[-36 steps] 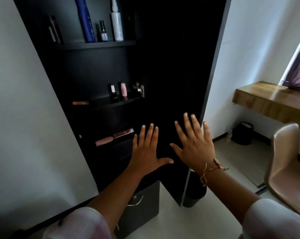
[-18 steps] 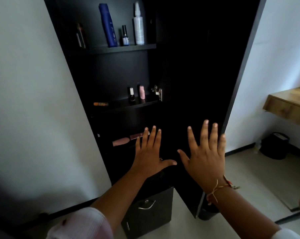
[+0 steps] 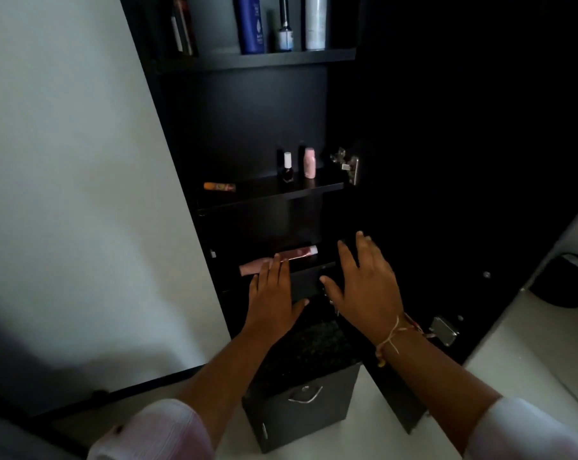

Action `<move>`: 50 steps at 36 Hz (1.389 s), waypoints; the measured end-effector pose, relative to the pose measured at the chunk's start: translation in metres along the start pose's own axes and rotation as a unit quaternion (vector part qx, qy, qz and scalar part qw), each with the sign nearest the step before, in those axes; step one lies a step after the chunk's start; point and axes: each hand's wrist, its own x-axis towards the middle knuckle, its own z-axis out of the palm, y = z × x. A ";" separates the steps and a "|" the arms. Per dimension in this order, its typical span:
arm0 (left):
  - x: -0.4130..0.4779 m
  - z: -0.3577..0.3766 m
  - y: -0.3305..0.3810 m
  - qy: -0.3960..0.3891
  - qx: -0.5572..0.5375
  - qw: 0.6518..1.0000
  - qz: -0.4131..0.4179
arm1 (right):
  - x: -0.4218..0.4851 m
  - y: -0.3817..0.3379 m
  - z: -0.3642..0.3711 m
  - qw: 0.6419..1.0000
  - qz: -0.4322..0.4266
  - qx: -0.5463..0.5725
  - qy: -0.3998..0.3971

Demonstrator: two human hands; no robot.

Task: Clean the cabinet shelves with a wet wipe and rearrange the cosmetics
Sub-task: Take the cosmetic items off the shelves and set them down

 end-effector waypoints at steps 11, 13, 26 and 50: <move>0.069 0.047 -0.093 -0.056 0.008 0.997 -0.057 | 0.085 -0.027 0.121 0.977 0.025 0.052 -0.204; 0.080 0.054 -0.103 -0.055 -0.011 0.996 -0.066 | 0.097 -0.031 0.137 0.974 0.037 0.064 -0.215; 0.106 0.076 -0.134 -0.078 -0.104 0.981 -0.141 | 0.145 -0.035 0.196 0.967 0.123 0.125 -0.185; 0.080 0.072 -0.112 -0.047 -0.241 0.928 -0.280 | 0.176 -0.013 0.244 0.953 0.104 0.031 -0.284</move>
